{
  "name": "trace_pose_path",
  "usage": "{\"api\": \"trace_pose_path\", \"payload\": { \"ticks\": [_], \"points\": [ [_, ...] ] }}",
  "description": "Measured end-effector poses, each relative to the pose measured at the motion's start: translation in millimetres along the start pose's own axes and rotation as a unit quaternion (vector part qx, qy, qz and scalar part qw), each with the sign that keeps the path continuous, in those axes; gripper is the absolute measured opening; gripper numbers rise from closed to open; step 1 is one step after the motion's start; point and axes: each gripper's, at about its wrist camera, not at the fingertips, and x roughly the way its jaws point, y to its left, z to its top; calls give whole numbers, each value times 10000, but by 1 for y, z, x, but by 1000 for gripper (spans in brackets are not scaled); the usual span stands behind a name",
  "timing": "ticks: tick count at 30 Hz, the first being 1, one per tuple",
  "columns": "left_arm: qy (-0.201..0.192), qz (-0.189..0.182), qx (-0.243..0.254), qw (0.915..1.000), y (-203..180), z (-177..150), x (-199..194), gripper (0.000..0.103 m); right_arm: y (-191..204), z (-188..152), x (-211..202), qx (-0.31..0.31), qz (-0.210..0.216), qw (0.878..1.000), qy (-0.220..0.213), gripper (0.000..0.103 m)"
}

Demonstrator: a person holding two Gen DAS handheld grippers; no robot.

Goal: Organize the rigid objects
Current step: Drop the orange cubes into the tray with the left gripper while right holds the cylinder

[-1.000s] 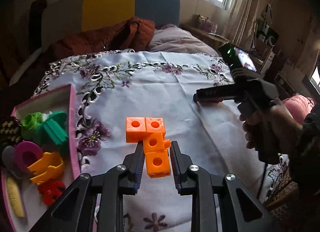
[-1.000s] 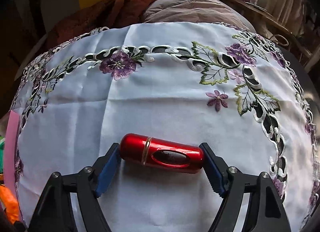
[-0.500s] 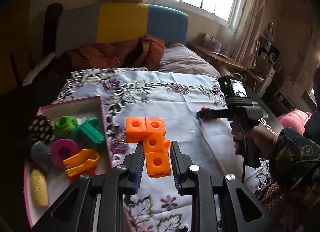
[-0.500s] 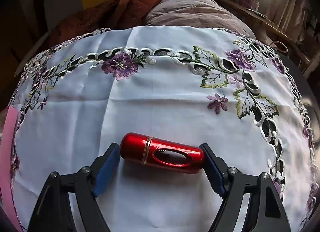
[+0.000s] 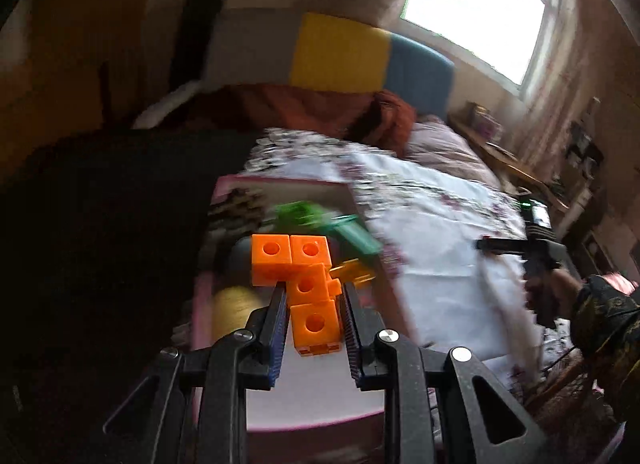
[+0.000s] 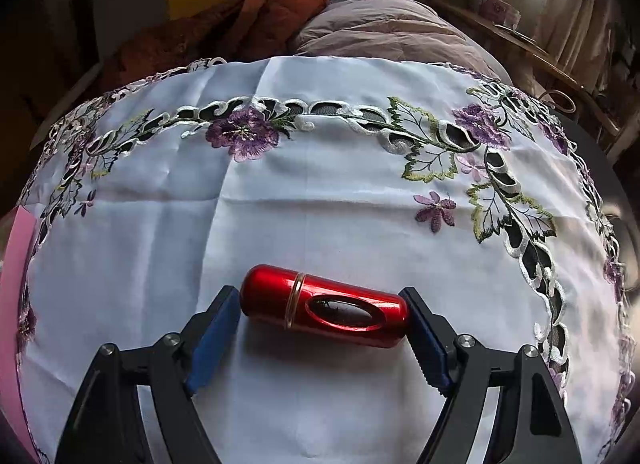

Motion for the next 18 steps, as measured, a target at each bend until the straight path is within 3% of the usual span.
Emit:
{"api": "trace_pose_path", "payload": {
  "ticks": [6,12,18],
  "points": [
    [151,173,-399,9989,38,-24,-2,25,0,1,1,-8,-13,10000,29,81],
    [406,-219,-121,9989,3,-32,24,25,1,1,0,-17,-42,10000,23,81],
    [799,-345,55,9962,-20,-35,59,25,1,1,0,-13,-41,10000,24,81]
  ]
}}
